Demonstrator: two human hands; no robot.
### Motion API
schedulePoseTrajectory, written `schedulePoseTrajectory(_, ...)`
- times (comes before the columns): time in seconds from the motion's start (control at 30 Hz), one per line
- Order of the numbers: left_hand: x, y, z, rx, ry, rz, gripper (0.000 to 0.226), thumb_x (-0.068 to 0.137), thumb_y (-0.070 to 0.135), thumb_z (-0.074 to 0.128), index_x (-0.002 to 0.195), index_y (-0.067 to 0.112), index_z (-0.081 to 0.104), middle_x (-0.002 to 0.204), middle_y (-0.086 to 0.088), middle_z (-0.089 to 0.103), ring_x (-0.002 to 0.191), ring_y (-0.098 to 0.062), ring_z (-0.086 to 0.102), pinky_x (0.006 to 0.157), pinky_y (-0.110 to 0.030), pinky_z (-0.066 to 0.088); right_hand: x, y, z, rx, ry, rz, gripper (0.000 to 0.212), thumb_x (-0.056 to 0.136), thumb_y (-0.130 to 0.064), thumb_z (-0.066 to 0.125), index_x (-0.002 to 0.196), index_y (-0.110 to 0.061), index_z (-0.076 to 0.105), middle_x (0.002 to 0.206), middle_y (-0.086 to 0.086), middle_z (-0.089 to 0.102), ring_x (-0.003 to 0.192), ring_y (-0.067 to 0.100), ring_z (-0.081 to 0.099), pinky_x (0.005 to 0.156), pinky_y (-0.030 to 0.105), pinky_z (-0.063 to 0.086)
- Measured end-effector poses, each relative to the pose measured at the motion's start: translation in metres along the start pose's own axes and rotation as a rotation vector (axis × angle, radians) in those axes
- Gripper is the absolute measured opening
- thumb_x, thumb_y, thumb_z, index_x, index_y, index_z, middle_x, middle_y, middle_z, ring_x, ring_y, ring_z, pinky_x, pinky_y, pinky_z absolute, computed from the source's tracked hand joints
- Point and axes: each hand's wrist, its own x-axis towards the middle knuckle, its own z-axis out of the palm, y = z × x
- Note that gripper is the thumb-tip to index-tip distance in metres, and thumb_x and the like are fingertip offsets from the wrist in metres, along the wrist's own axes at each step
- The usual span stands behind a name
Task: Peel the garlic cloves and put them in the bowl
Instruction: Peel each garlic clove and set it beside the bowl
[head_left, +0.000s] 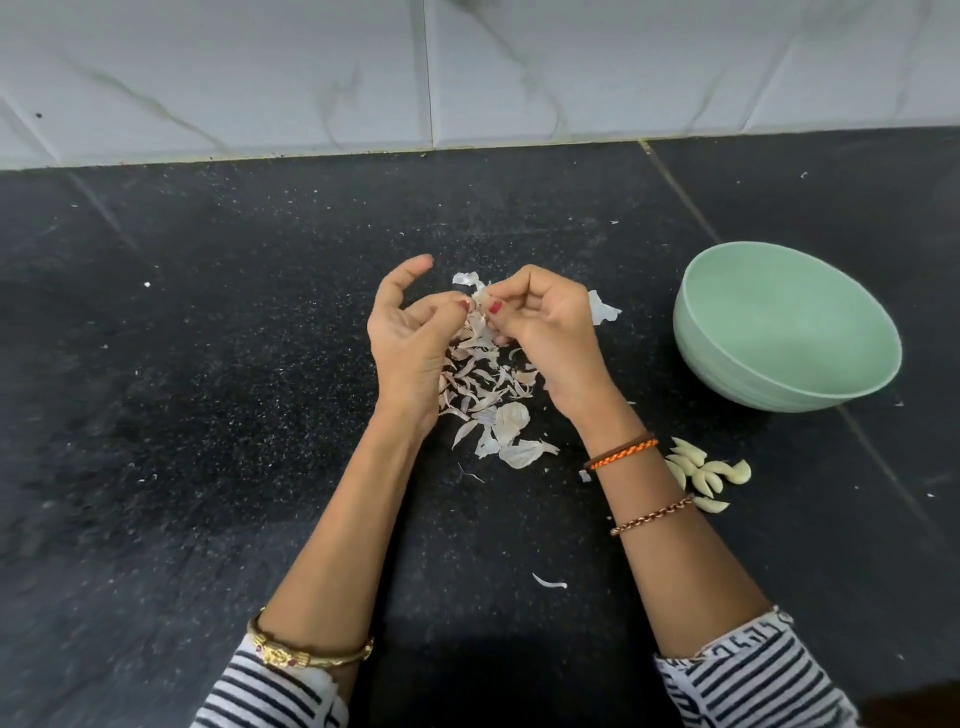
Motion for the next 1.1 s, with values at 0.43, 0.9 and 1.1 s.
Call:
schedulePoseTrajectory(0.43, 0.002, -0.008, -0.007, 0.159, -0.057, 0.101, 0.044, 0.081, -0.012, 0.061, 0.115, 0.013, 0.049, 0.068, 0.006, 0.071, 0.068, -0.006, 0.064, 0.072, -0.022, 0.052, 0.000, 0.007, -0.003, -0.163, 0.036, -0.126, 0.023, 0.083, 0.006, 0.062, 0.077, -0.016, 0.064, 0.073, 0.000, 0.064, 0.060, 0.002, 0.061, 0.057, 0.013, 0.047)
schedulePoseTrajectory(0.9, 0.001, -0.003, -0.004, 0.027, -0.057, 0.026, 0.043, 0.079, -0.018, 0.057, 0.112, 0.007, 0.048, 0.062, 0.004, 0.069, 0.061, -0.005, 0.065, 0.071, -0.020, 0.052, 0.001, 0.016, -0.004, -0.360, 0.055, -0.339, 0.012, 0.079, 0.010, 0.061, 0.080, -0.001, 0.067, 0.077, -0.012, 0.060, 0.070, 0.005, 0.062, 0.063, 0.021, 0.055)
schedulePoseTrajectory(1.1, -0.001, -0.003, 0.002, -0.054, -0.003, -0.023, 0.047, 0.079, -0.021, 0.053, 0.115, 0.008, 0.044, 0.061, 0.003, 0.067, 0.056, -0.006, 0.062, 0.067, -0.017, 0.050, 0.001, 0.009, -0.005, -0.176, 0.020, -0.215, 0.019, 0.080, 0.011, 0.062, 0.078, -0.008, 0.066, 0.071, -0.002, 0.064, 0.061, 0.003, 0.062, 0.057, 0.017, 0.051)
